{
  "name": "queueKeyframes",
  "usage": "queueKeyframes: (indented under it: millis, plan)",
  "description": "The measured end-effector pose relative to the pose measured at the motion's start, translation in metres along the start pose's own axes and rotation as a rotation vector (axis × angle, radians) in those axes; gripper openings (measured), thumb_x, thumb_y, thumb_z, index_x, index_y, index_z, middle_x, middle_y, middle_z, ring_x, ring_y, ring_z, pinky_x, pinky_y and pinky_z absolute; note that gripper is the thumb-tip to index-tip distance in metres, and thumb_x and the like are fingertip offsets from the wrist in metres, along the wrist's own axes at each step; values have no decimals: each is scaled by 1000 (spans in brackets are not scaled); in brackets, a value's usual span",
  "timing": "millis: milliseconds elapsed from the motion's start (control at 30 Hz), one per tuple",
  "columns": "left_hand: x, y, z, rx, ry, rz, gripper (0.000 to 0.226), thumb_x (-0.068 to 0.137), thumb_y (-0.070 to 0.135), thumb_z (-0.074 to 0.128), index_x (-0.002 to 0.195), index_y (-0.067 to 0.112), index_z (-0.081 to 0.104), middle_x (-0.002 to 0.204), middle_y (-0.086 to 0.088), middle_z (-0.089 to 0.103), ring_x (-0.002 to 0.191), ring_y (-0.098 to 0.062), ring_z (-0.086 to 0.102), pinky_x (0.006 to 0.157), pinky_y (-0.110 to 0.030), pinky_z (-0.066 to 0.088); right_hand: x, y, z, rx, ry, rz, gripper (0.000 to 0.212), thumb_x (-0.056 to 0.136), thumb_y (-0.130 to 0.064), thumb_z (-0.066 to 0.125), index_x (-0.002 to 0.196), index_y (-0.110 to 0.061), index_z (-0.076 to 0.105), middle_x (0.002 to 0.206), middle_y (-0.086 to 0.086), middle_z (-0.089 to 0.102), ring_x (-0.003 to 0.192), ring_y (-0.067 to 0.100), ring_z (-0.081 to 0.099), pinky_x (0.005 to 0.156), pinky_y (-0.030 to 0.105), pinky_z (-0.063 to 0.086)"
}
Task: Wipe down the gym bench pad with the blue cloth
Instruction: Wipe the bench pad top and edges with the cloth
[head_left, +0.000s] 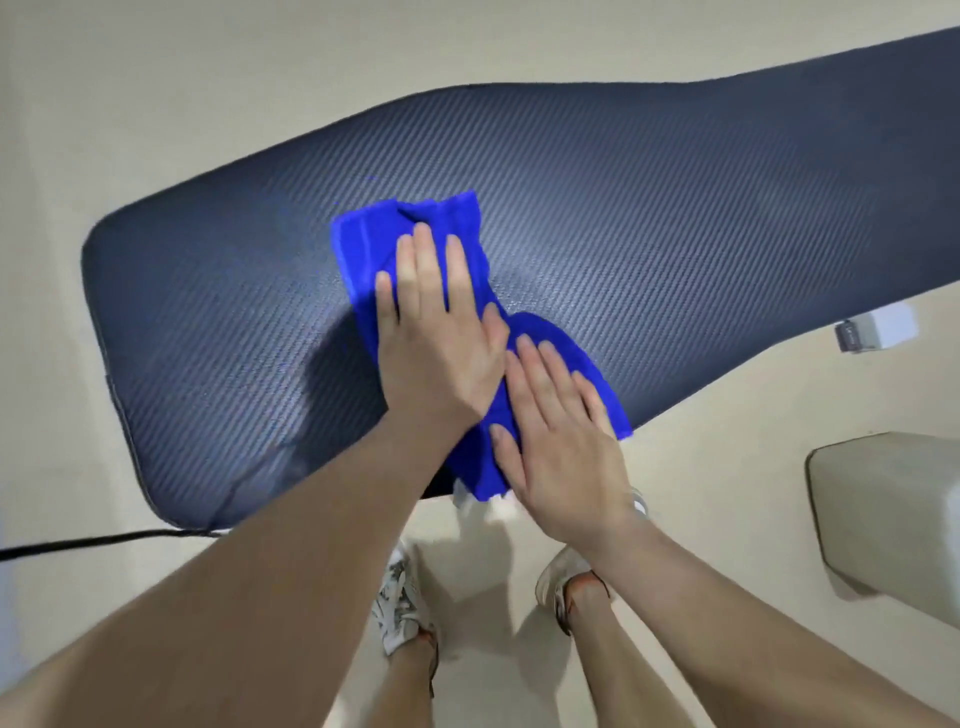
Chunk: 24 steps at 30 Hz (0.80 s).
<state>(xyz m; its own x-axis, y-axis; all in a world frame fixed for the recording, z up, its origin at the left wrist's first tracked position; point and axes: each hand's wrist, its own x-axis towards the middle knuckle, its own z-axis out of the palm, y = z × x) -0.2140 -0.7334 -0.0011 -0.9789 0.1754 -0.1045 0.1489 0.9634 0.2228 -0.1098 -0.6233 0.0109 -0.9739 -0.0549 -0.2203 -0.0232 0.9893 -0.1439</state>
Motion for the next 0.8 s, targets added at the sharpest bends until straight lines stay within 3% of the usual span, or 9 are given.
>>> queueKeyframes:
  millis: [100,200,267,333,433,533,633,700,800]
  plan:
    - [-2,21,1,-35,-73,6,68,91,45,26,148,8,25,156,-18,20,145,-31,17,116,-47,15,-12,37,-9,35,-38,35,56,101,-40,30,151,-15,29,159,1,26,147,17,20,115,36,19]
    - [-8,-6,-7,-66,-38,158,61,94,39,35,146,8,33,152,-20,30,141,-33,27,112,-45,28,-11,61,-22,109,-51,13,51,101,-38,31,150,-21,33,159,-5,26,147,12,19,115,35,22]
    - [-19,-29,-11,-16,-64,256,61,93,38,39,147,10,31,151,-19,32,140,-32,29,109,-43,32,-9,71,-27,163,-46,-7,48,101,-37,40,146,-22,39,157,-7,30,146,13,23,113,37,29]
    - [-29,-40,-19,36,-116,223,66,91,43,37,149,13,26,152,-15,32,140,-29,31,107,-43,33,-6,75,-31,231,-9,14,43,97,-31,55,138,-18,52,153,-1,39,143,20,32,110,42,36]
    - [-47,-54,-36,71,-181,117,71,88,46,37,148,12,26,151,-13,36,136,-27,37,100,-44,38,2,69,-38,274,133,122,34,86,-21,71,118,-10,66,138,9,54,129,31,46,102,46,43]
    - [-66,-75,-52,157,-203,122,71,85,42,43,145,6,32,145,-17,42,126,-30,44,88,-44,43,3,52,-49,294,252,181,30,79,-6,71,108,-9,65,113,11,58,105,29,49,83,45,50]
    - [-79,-82,-60,251,-206,213,67,79,32,50,141,8,39,139,-22,46,110,-34,51,79,-42,43,-7,26,-54,258,111,-115,28,79,-11,67,106,-10,60,96,11,51,80,30,53,63,38,50]
    - [-81,-85,-66,288,-203,284,65,74,26,56,137,14,43,135,-24,47,101,-35,53,76,-42,44,-11,10,-49,190,-60,-296,27,81,-18,64,107,-13,58,97,9,51,78,30,54,61,38,47]
    - [-82,-90,-72,342,-183,388,54,70,20,61,123,18,51,128,-23,50,95,-35,52,73,-41,44,-8,4,-40,190,-106,-212,25,84,-14,61,108,-13,57,101,8,51,83,31,52,63,42,48]
